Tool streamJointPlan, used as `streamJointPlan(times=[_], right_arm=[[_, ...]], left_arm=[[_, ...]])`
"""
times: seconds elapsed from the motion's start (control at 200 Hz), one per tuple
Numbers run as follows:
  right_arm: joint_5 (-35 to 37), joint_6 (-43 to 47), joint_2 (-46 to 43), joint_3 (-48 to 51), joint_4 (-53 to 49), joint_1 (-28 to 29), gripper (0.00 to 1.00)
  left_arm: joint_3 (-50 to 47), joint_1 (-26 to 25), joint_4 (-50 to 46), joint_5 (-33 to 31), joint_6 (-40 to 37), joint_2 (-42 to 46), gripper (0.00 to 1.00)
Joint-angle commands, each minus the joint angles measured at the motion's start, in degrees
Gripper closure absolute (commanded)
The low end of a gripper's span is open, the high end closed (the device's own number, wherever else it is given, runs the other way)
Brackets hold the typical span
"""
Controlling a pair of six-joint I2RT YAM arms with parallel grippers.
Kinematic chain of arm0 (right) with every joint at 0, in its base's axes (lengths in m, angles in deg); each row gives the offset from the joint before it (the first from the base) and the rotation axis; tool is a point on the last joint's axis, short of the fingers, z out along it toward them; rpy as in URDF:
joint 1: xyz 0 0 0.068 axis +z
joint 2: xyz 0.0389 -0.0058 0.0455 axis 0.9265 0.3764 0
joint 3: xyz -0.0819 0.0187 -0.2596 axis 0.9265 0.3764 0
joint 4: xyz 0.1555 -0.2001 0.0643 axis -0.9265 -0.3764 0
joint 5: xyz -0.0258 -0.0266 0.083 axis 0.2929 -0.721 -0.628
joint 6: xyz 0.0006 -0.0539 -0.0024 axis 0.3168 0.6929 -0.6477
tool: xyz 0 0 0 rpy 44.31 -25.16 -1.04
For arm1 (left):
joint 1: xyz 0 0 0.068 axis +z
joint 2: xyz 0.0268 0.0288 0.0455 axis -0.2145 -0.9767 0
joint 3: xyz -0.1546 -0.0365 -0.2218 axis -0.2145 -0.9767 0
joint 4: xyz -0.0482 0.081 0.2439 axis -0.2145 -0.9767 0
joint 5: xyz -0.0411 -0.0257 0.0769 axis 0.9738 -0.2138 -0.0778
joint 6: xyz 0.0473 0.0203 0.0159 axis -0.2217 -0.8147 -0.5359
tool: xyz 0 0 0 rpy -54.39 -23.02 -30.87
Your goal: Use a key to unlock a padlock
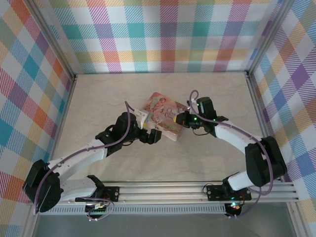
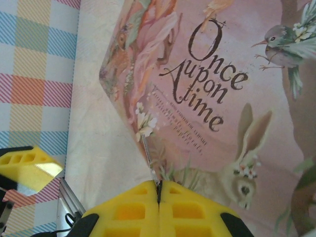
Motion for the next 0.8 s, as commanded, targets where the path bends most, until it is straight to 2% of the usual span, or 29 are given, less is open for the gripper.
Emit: streamJointPlan(times=[0.0,0.41,0.655,0.795], right_arm=[[-0.15,1.02,3.0,-2.32,1.85,0.58,0.99],[2.86,2.17,6.31,-0.23,1.41,1.04,0.99],[4.57,2.6,6.23,2.12,0.02,1.04,0.99],[4.8,2.62,6.18,3.03,-0.16,1.09,0.99]], left_arm=[[-2.5,1.49,4.0,1.32,-0.44,1.4,0.0],[-8.06,8.56,11.07,8.6,1.05,-1.04,0.0],[-9.37,9.29,16.18,11.35,0.61,-5.83,0.0],[-9.76,9.32,19.3,12.28,-0.16,-8.97,0.04]])
